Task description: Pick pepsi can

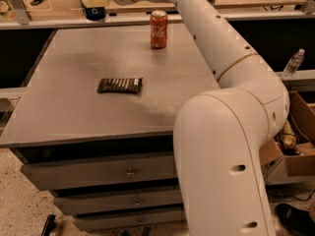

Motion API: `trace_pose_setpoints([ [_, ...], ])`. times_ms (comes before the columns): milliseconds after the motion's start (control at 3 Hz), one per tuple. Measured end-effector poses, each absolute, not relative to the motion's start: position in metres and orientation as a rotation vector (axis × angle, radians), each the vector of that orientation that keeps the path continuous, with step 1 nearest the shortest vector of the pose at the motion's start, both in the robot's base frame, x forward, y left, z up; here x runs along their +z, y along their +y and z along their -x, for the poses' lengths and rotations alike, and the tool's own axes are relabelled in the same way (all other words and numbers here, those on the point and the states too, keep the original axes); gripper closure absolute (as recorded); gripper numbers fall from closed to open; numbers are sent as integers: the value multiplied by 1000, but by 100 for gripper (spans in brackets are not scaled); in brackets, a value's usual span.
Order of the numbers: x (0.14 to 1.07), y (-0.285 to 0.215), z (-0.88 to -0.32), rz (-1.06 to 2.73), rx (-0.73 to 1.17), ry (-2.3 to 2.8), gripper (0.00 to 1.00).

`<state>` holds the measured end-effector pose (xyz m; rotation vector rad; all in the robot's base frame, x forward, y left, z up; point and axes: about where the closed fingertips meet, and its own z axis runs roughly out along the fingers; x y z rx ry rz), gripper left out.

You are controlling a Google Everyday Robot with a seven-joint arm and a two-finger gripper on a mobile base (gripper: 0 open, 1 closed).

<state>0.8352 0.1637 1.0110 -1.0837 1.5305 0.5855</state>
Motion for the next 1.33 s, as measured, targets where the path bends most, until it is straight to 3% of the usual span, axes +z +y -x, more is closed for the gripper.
trace_pose_setpoints([
  [1000, 1008, 168, -828, 1079, 700, 1544, 13],
  [1333, 1006, 170, -825, 1107, 703, 1553, 0],
])
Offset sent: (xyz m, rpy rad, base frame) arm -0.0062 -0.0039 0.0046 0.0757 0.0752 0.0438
